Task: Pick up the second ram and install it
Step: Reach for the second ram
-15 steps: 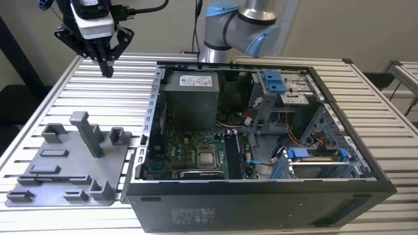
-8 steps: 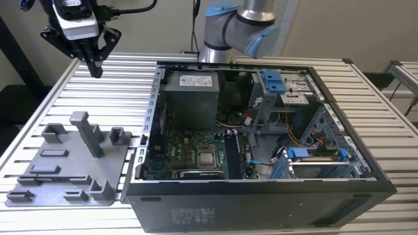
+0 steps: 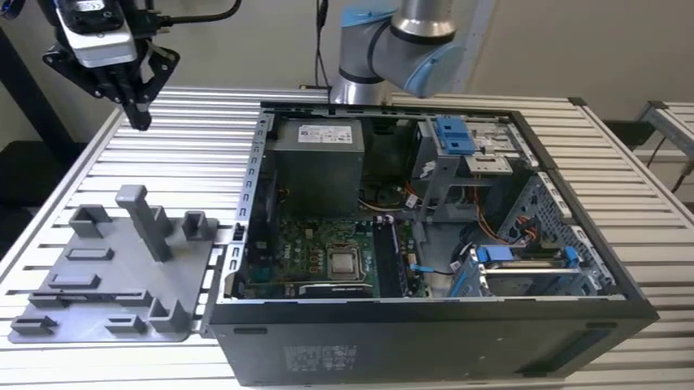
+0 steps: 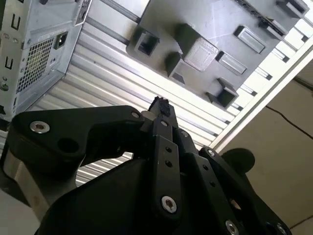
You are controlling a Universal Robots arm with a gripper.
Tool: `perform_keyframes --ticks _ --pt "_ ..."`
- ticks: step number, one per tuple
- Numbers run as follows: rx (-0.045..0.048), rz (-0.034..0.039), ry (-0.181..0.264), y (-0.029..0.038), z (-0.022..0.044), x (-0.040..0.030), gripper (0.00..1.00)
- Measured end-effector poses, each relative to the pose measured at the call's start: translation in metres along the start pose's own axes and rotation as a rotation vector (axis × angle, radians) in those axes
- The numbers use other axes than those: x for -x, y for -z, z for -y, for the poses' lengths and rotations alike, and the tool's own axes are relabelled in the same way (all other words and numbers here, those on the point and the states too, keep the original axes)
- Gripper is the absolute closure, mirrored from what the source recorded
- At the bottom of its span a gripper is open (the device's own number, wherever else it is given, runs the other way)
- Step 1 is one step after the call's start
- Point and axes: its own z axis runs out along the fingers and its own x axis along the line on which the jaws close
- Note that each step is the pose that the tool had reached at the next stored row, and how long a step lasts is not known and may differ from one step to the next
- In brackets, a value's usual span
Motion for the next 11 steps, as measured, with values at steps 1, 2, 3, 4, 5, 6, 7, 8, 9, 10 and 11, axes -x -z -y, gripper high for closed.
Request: perform_keyframes --ticks 1,2,3,4,5,6,7,8,9,10,11 --pt "0.0000 0.0000 0.001 -0.0001 0.0001 -0.0035 0.89" --pt "-0.0001 -0.0001 0.002 -0.0002 0.0002 -0.0072 0.89" --pt "-0.0001 -0.0002 0.003 -0.0002 0.0003 -0.0109 0.89" --pt "-0.0001 -0.0002 0.003 -0.0003 0.0005 -0.0147 0.89" --pt "-0.0002 -0.0003 0.004 -0.0004 0.0006 -0.0184 0.89" --pt "-0.0002 -0.0003 0.005 -0.0004 0.0008 -0.0225 0.89" --pt "-0.0001 -0.0003 0.005 -0.0005 0.0009 -0.0263 0.89" --pt "-0.0002 -0.0004 0.006 -0.0006 0.0010 -0.0303 0.89" --pt "-0.0002 -0.0004 0.007 -0.0007 0.0011 -0.0342 0.89" --pt "-0.0002 -0.0005 0.007 -0.0007 0.0013 -0.0381 0.89" --pt "-0.0002 -0.0004 0.008 -0.0008 0.0014 -0.0419 0.89"
